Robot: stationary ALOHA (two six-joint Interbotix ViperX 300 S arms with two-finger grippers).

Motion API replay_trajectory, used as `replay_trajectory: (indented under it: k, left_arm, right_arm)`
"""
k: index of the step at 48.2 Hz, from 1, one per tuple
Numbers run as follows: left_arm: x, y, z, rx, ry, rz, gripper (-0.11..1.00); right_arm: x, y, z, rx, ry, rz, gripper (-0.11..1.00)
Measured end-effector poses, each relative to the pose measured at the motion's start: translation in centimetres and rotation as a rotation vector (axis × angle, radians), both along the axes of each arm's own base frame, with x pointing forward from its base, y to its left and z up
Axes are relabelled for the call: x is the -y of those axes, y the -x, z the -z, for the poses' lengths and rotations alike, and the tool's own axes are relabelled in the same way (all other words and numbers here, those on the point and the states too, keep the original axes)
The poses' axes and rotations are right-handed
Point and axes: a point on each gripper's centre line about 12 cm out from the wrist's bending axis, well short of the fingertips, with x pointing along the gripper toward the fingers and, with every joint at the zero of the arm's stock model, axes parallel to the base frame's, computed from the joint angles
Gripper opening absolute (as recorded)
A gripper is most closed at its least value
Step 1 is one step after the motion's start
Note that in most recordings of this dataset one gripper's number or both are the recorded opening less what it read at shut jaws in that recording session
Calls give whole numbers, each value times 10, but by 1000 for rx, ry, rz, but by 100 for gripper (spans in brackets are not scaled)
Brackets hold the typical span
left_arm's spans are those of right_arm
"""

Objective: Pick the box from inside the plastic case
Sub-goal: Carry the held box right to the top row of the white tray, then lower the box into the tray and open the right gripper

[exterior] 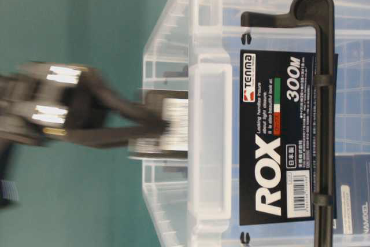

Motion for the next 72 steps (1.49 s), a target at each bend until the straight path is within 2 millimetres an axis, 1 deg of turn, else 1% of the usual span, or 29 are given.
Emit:
replay_trajectory:
  k: [6,12,16,20,23,32,40,46,49,54,57,62,68,72]
  left_arm:
    - [0,0,0,0,0,0,-7]
    - [0,0,0,2,0,0,-7]
    - [0,0,0,0,0,0,-7]
    - [0,0,0,1,-2,0,-7]
    - [0,0,0,1,-2,0,-7]
    - [0,0,0,2,0,0,-7]
    - [0,4,-5,24,-4,-3,-7]
    - [-1,5,-6,29,-4,-9,-7]
    - [-2,5,-6,30,-4,-12,-7]
    - [-2,6,-7,35,-6,-12,-7]
    - [-2,7,-8,41,-7,-12,-7]
    - [-2,9,-10,50,-6,-14,-7]
    - [-2,9,-10,50,-8,-14,-7]
    - [-2,9,-9,49,-8,-14,-7]
  right_arm:
    - [7,17,-51,17,-2,7,66]
    - [12,45,-89,-10,-15,40,66]
    - [13,64,-103,-32,-12,59,66]
    - [13,81,-104,-66,-1,68,66]
    - [15,91,-100,-83,3,80,66]
    - [26,127,-66,-140,18,145,66]
    - [25,154,-45,-118,33,168,66]
    - [31,170,-24,-91,65,192,66]
    - [35,175,-6,-95,100,193,66]
    - [39,177,27,-84,148,196,66]
    - [41,177,41,-64,162,205,66]
    - [41,179,55,-43,173,214,66]
    - [39,184,69,-70,167,214,66]
    - [38,186,75,-78,166,214,66]
